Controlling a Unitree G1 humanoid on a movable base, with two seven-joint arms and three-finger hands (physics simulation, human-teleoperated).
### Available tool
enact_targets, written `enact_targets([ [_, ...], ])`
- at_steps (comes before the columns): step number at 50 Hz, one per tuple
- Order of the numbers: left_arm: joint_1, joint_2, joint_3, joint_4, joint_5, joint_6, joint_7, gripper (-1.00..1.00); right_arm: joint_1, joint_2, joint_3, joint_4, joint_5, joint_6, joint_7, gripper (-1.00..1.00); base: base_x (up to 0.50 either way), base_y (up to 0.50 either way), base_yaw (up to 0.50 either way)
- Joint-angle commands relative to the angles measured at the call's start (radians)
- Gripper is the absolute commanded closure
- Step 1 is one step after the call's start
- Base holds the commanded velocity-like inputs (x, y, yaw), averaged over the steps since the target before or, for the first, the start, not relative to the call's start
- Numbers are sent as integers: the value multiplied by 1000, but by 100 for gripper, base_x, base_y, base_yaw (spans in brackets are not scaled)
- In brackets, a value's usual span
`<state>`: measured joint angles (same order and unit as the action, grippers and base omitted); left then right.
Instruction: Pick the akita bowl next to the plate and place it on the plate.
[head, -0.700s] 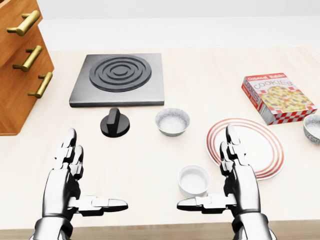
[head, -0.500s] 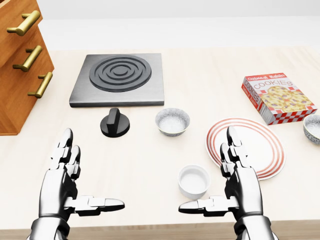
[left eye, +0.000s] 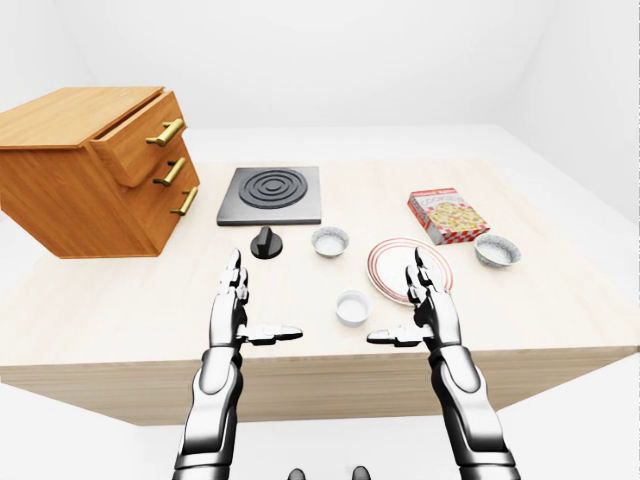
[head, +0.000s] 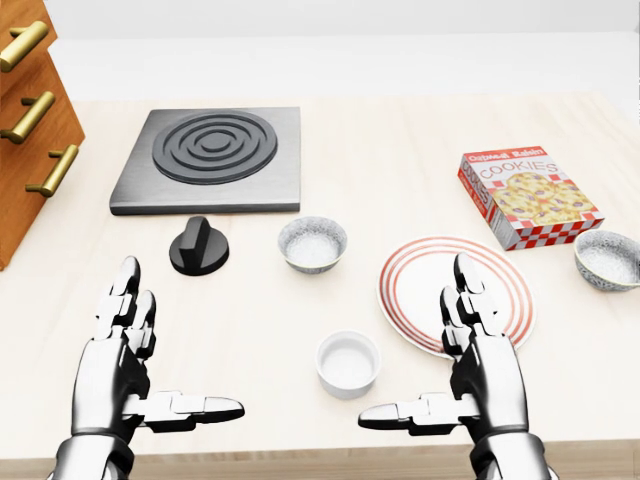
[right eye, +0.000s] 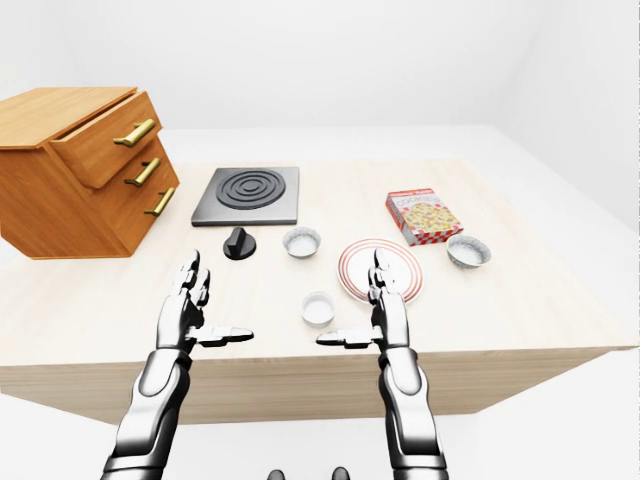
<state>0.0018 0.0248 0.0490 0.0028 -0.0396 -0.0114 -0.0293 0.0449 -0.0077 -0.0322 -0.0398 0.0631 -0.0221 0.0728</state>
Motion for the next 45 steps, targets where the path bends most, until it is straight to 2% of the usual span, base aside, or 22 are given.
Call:
enact_targets([
  [1,1,-5,0,-6,-1,3,0,-100,8,-5,1,-26,6,21,9,-100,0,-34,0],
  [5,0,-5,0,-3,-2,2,-1,-100,6,-5,0,-13,6,11,12,-100,0,-37,0],
  [17,-1,-6,-1,8,-2,-6,-1,-100,8,-4,0,-16,12,21,17,-100,0,-38,0],
  [19,0,-6,-1,-1,-3,2,0,-100,8,-4,0,-13,11,15,17,-100,0,-38,0],
  [24,2,-5,0,3,-4,-3,-2,-100,11,-3,2,-26,12,27,16,-100,0,-37,0],
  [27,0,-5,1,1,-4,1,-1,-100,9,-4,1,-24,12,27,15,-100,0,-38,0],
  [30,2,-6,-1,-12,-5,12,0,-100,12,-3,4,-38,11,40,14,-100,0,-38,0],
  [37,0,-4,2,-5,-7,7,-2,-100,8,-4,2,-19,10,23,17,-100,0,-38,0],
  [40,1,-5,2,-5,-7,6,-2,-100,10,-4,3,-28,11,31,19,-100,0,-38,0],
  [45,-1,-5,2,-1,-7,4,-1,-100,7,-4,2,-17,9,21,17,-100,0,-38,0],
])
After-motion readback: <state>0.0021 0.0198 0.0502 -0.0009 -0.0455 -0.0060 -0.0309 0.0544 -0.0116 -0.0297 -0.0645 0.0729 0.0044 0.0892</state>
